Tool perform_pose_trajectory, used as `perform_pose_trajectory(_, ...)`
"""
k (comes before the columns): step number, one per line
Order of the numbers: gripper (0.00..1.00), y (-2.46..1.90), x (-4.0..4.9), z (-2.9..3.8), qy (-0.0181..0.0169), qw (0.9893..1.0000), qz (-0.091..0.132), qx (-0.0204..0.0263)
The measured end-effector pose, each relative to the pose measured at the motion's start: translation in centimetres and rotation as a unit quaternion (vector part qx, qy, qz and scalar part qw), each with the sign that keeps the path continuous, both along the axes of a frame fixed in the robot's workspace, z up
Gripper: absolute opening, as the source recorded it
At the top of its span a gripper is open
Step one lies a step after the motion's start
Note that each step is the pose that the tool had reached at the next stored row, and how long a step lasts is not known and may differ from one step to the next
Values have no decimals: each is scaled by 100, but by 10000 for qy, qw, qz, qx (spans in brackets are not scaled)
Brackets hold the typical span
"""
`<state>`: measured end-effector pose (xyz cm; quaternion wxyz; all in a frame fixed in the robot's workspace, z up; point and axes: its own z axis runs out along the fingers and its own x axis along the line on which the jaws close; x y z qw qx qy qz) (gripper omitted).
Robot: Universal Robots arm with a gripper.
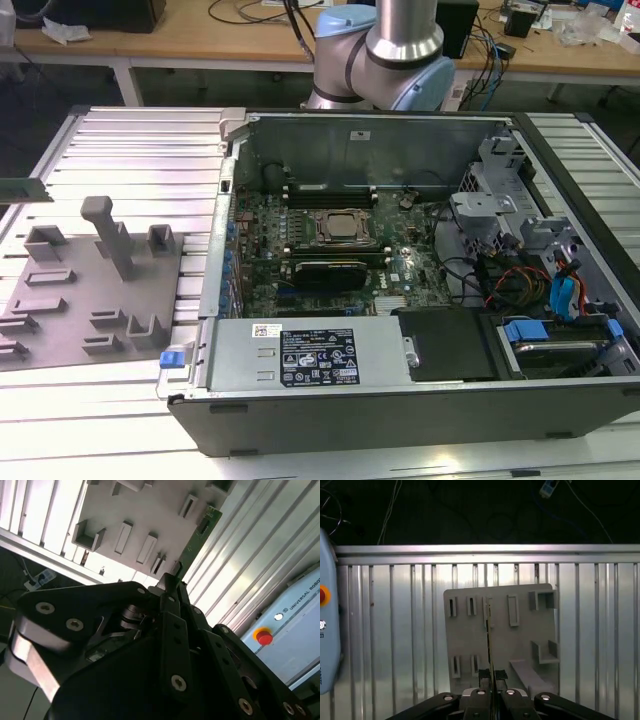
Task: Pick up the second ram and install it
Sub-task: 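Pick up the second ram and move it above second insertion slot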
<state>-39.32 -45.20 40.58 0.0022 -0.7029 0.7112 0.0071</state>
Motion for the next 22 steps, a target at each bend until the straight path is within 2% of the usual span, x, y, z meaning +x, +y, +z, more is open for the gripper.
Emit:
perform_pose_trajectory(2,14,28,7,63,1,10000,1,18)
perform_pose_trajectory(4,14,38,14,84,2,10000,1,31)
perform_pose_trajectory(6,14,42,34,90,14,10000,0,95)
perform_pose_trajectory(11,14,42,42,91,15,9999,1,101)
perform_pose_trajectory(14,14,43,134,90,15,9999,0,101)
perform_pose_trajectory(22,14,43,579,90,16,9999,0,100)
